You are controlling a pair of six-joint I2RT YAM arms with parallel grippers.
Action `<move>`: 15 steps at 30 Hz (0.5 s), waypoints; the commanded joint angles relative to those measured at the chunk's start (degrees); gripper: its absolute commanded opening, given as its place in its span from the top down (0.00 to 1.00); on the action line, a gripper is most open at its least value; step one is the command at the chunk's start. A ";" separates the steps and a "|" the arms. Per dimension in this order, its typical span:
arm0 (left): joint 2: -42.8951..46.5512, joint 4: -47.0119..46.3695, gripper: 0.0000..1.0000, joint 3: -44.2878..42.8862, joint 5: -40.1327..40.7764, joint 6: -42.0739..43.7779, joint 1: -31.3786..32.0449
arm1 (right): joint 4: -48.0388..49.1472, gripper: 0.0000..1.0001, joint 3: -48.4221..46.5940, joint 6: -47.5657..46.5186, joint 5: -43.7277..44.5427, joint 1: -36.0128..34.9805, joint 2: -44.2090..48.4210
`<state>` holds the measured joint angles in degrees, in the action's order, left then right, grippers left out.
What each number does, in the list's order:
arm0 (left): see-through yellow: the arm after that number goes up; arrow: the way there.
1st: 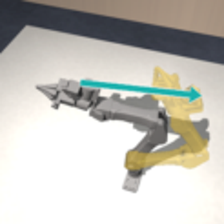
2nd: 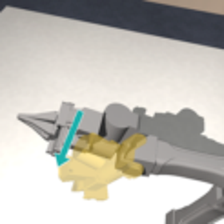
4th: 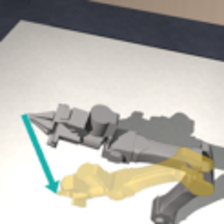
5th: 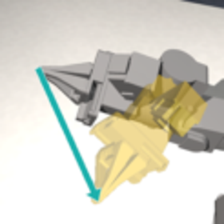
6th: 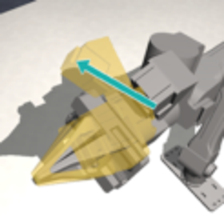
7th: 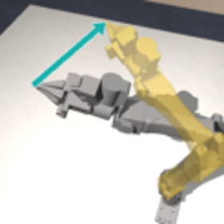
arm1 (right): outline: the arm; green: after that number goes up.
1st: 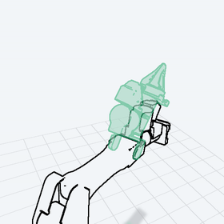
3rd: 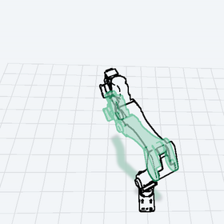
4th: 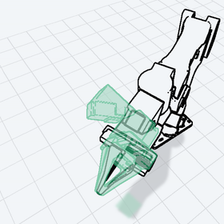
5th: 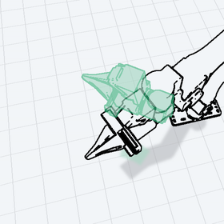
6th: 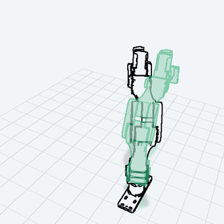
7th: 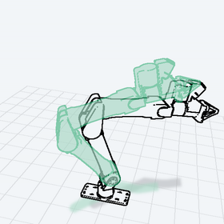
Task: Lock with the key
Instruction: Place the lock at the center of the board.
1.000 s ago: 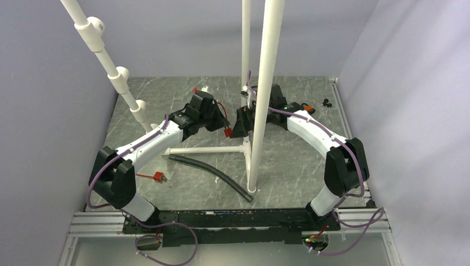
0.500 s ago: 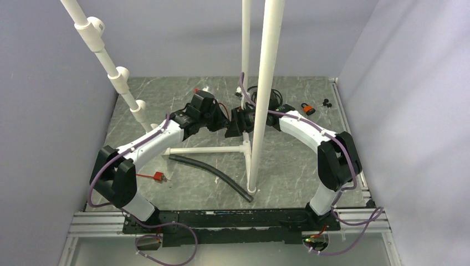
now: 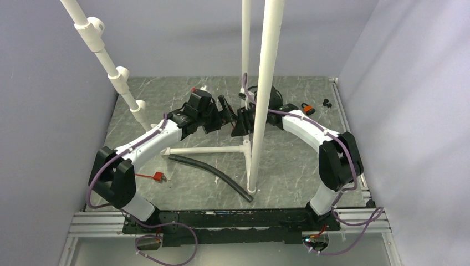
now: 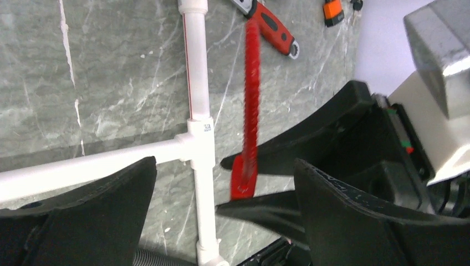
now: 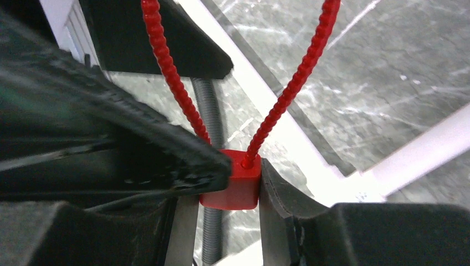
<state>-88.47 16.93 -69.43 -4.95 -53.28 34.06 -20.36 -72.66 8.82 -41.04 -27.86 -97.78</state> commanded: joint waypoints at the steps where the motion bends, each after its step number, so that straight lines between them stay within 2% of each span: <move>1: 4.97 -0.02 0.01 1.25 -3.08 2.68 -0.99 | -5.02 0.82 0.10 -11.11 -4.83 4.48 4.69; 7: 9.47 -0.77 0.00 5.95 -3.68 8.08 -1.19 | -22.75 0.82 -0.88 -36.34 -9.91 14.57 6.88; 11: 10.32 0.07 0.01 6.72 -4.58 12.03 -1.68 | -38.68 0.81 -3.35 -55.90 -7.04 22.20 6.47; 15: 10.91 -0.19 0.01 7.62 -7.36 15.12 -2.48 | -46.97 0.81 -2.44 -74.12 0.62 31.42 6.21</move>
<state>-79.77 17.58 -62.83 -8.95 -43.27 32.51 -53.76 -73.38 -40.64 -45.19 -2.46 -93.19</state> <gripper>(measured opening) 0.994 0.394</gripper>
